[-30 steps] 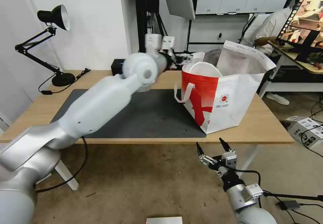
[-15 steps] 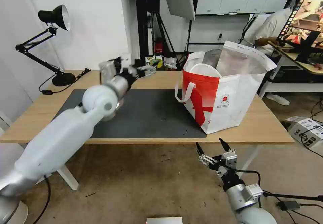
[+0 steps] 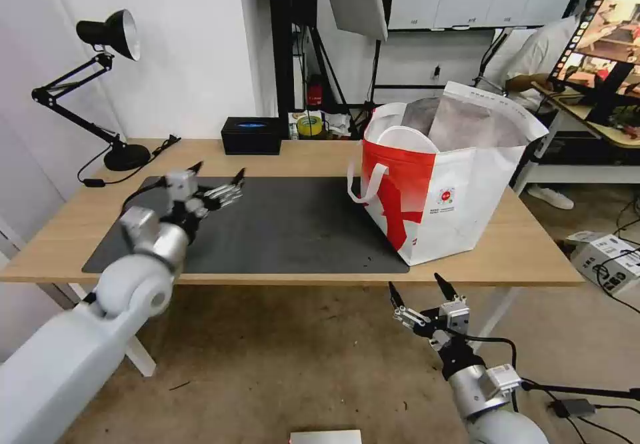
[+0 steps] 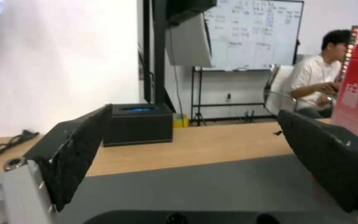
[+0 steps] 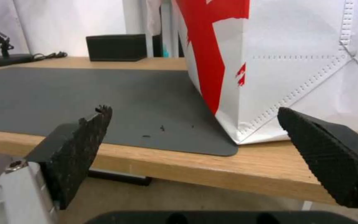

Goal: Pick up the trash from the table and place it into the takeout bag.

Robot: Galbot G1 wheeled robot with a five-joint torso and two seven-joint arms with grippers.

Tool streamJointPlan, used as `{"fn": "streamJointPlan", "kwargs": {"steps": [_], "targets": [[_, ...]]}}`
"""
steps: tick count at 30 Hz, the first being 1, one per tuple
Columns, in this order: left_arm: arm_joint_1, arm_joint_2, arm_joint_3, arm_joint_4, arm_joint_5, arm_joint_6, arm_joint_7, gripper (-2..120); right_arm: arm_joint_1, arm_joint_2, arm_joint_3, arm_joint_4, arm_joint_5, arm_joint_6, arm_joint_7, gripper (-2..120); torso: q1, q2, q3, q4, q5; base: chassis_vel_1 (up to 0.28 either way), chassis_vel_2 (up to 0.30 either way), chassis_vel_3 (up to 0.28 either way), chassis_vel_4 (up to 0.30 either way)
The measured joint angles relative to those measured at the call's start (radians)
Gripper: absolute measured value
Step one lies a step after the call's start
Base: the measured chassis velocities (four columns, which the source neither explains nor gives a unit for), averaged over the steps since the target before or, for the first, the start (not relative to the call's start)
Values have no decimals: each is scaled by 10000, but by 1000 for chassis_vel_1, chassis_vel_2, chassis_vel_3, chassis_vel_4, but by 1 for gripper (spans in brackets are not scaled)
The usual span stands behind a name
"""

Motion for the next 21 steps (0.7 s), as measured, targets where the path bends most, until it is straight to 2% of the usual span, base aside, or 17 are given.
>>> {"fn": "streamJointPlan", "kwargs": {"steps": [4,7,8,9,11,12,15,21], "targets": [[279,-202,-158,159,303,-226,-60,100,0,0,0,0,0,0,1,100,2,-1,1,-10,-1,0,0,0,0],[1179,-455,-976,284,980,-639,-278,100,0,0,0,0,0,0,1,100,3,-1,1,-5,1,0,0,0,0],[1179,-455,-976,284,980,-639,-278,100,0,0,0,0,0,0,1,100,3,-1,1,-5,1,0,0,0,0],[1522,-555,-1319,273,1049,-733,-273,100,0,0,0,0,0,0,0,100,2,-1,1,-5,0,0,0,0,0],[2559,-795,-2247,190,1201,-1020,-53,100,0,0,0,0,0,0,0,100,2,0,1,-5,0,0,0,0,0],[2559,-795,-2247,190,1201,-1020,-53,100,0,0,0,0,0,0,0,100,2,0,1,-5,0,0,0,0,0],[3869,-1022,-3209,128,1356,-1410,385,100,0,0,0,0,0,0,0,100,2,-1,0,-1,1,0,0,0,0],[4914,-1382,-3922,111,1600,-1684,575,100,0,0,0,0,0,0,1,100,1,-1,0,-5,2,0,0,0,0]]}}
